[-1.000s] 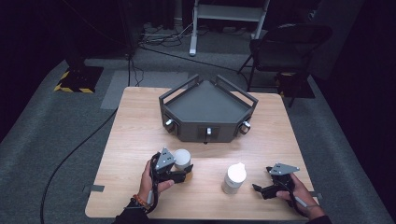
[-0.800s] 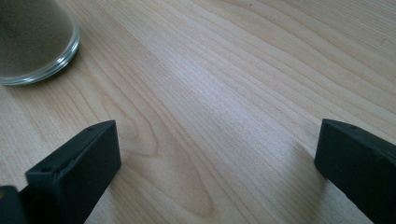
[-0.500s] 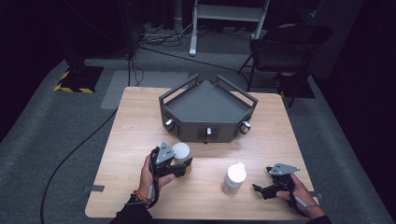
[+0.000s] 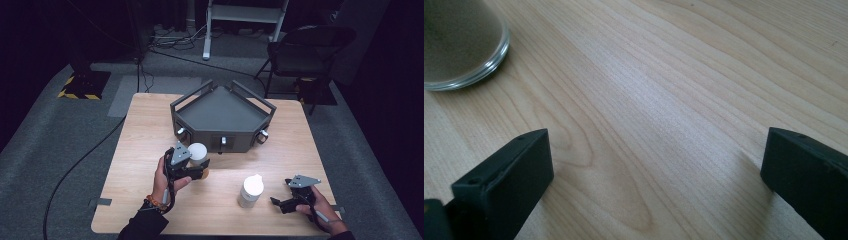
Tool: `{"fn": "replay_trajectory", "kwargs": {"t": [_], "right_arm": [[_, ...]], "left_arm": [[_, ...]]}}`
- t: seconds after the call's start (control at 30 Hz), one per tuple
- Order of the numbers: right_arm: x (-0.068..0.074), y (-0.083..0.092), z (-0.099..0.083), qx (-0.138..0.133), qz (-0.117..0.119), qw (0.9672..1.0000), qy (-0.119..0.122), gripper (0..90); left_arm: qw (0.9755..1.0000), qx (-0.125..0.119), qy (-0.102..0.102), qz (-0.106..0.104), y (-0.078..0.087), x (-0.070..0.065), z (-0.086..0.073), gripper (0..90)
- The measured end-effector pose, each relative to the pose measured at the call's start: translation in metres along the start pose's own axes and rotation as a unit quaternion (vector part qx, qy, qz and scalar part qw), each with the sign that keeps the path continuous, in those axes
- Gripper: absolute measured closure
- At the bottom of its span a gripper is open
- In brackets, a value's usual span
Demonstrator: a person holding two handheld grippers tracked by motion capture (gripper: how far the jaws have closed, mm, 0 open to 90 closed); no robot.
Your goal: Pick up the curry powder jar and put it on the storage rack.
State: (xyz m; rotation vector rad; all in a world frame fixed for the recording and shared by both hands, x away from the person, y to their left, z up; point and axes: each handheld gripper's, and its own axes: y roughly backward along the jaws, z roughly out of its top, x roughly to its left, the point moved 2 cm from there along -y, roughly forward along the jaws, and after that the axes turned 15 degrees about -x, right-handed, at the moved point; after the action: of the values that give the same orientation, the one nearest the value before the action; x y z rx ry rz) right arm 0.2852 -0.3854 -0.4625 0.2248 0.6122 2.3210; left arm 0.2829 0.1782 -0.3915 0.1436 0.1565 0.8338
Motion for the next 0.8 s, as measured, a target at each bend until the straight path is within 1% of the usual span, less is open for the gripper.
{"fn": "replay_trajectory", "kwargs": {"t": [0.1, 0.13, 0.17, 0.2, 0.4, 0.43, 0.47, 0.57, 0.7, 0.73, 0.8], "right_arm": [[0.000, 0.000, 0.000, 0.000, 0.000, 1.0000, 0.000, 0.0], [0.000, 0.000, 0.000, 0.000, 0.000, 1.0000, 0.000, 0.0], [0.000, 0.000, 0.000, 0.000, 0.000, 1.0000, 0.000, 0.0], [0.000, 0.000, 0.000, 0.000, 0.000, 1.0000, 0.000, 0.0], [0.000, 0.000, 0.000, 0.000, 0.000, 1.0000, 0.000, 0.0], [0.000, 0.000, 0.000, 0.000, 0.000, 1.0000, 0.000, 0.0], [0.000, 0.000, 0.000, 0.000, 0.000, 1.0000, 0.000, 0.0], [0.000, 0.000, 0.000, 0.000, 0.000, 1.0000, 0.000, 0.0], [0.000, 0.000, 0.000, 0.000, 0.000, 1.0000, 0.000, 0.0], [0.000, 0.000, 0.000, 0.000, 0.000, 1.0000, 0.000, 0.0], [0.000, 0.000, 0.000, 0.000, 0.000, 1.0000, 0.000, 0.0]], "left_arm": [[0.9999, 0.005, -0.006, 0.009, -0.003, -0.002, 0.010, 34.9], [0.9998, 0.008, -0.008, 0.015, -0.006, -0.004, 0.017, 34.9], [0.9998, 0.008, -0.008, 0.015, -0.006, -0.004, 0.017, 34.9], [0.9997, 0.010, -0.009, 0.019, -0.008, -0.004, 0.023, 34.9], [0.9996, 0.009, -0.013, 0.021, -0.015, -0.006, 0.037, 34.9], [0.9997, 0.008, -0.015, 0.020, -0.017, -0.006, 0.042, 34.9], [0.9997, 0.008, -0.015, 0.020, -0.017, -0.006, 0.042, 34.9], [0.9995, 0.005, -0.019, 0.025, -0.021, -0.008, 0.050, 34.9], [0.9995, 0.001, -0.019, 0.026, -0.024, -0.007, 0.055, 34.9], [0.9994, -0.001, -0.020, 0.029, -0.026, -0.008, 0.059, 34.9], [0.9994, -0.001, -0.021, 0.029, -0.026, -0.007, 0.061, 34.9]]}}
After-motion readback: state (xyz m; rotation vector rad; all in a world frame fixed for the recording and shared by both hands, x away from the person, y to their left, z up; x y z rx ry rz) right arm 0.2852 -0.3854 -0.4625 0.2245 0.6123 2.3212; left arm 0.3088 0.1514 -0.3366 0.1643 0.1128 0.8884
